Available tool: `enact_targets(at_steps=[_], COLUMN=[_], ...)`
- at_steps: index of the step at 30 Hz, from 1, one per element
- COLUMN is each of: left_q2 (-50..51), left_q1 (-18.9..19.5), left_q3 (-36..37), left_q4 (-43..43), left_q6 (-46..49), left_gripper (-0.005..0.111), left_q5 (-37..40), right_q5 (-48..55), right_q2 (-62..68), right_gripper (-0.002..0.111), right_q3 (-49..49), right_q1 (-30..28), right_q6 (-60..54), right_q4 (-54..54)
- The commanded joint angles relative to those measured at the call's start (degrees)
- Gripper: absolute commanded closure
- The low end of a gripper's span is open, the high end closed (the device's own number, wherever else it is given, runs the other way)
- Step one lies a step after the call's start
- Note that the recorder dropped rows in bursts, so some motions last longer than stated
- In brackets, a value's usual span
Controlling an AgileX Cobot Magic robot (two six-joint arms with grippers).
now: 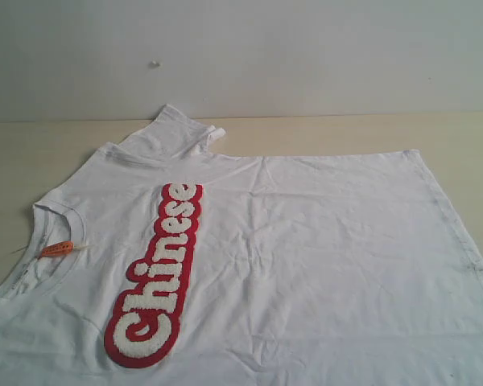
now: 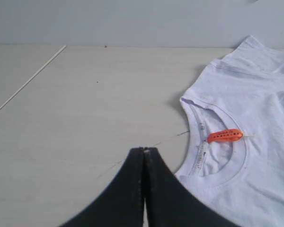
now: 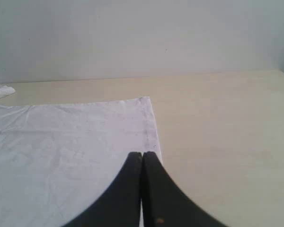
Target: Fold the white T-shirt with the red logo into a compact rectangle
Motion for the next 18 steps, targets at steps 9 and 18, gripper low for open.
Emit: enact_targets(at_steps=[9,18], left_q2=[-0.3,-0.3], left_q1=[0.1,0.1], left_q3=[0.2,0.2], left_q4=[0.3,-1.4], left_q6=[0.0,-2.3], left_gripper=[0.107,0.107], left_q5=[-0.4,-2.9], right_q5=[-0.8,-0.8], right_q2=[-0.4,-0.4], right_gripper=[0.108,0.108], right_q3=[0.3,0.3], right_q1=[-0.2,-0.2], right_q6=[-0.4,-0.4], right_q4=[-0.1,-0.1])
